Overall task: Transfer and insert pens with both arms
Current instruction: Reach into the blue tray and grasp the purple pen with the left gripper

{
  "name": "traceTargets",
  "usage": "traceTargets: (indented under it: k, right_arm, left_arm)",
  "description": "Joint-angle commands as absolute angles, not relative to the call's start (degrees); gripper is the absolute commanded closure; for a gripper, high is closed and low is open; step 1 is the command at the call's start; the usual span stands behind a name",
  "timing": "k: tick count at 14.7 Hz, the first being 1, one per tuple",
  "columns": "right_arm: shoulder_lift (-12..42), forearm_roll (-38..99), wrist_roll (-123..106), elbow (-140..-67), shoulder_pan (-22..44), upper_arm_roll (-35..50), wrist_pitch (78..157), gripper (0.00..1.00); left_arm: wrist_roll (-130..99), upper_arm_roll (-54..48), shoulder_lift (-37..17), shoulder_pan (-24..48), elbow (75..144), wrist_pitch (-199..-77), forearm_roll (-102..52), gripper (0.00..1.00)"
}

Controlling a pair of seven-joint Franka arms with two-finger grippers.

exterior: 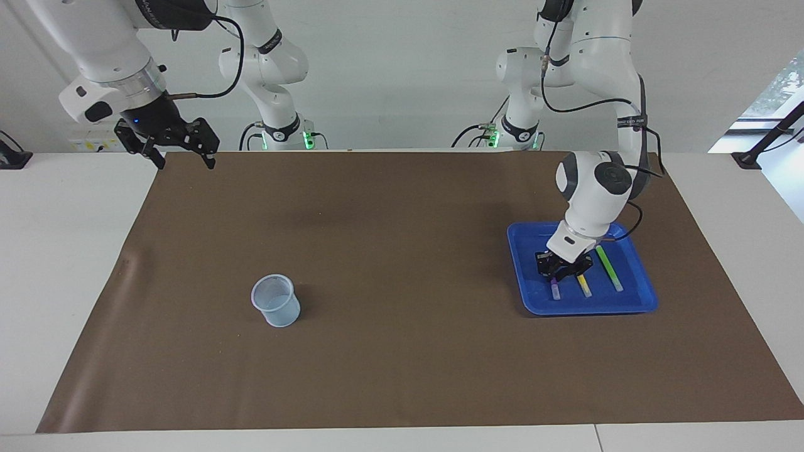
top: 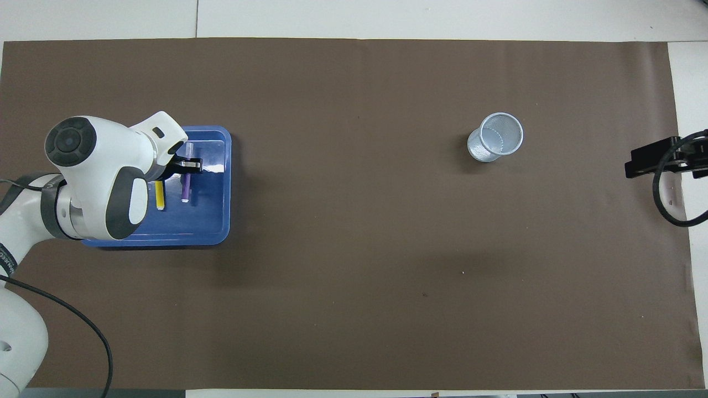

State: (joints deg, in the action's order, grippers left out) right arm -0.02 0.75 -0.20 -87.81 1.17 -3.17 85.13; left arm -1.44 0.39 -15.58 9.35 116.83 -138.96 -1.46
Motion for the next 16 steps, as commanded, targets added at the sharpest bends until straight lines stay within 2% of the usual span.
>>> traceTargets:
  k: [1,7,11,16]
  right_arm:
    - [-0.17,1.67,-1.05,-87.62,0.79,-2.64,84.29,0.00]
    - [-0.35,1.67,-1.05,-87.89,0.88,0.87,84.38,0.00]
    - [-0.44,2.02,-0.97,-88.15,0.88,2.81,84.29,0.00]
    - [-2.10,17.81,-0.70,-91.84,0.44,2.72,85.16,0.00]
  left_arm:
    - [-5.70,0.53,-14.33,9.14,115.75,-136.06,-0.62,1.00]
    - [-30.88,-0.17,-11.61,10.02,111.02,-126.75,-2.19,1.00]
    - [-49.89,-0.35,-10.55,13.96,106.97,-123.23,-8.16,1.00]
    - [-71.60,-0.35,-10.46,19.59,100.03,-116.99,-14.75,1.00]
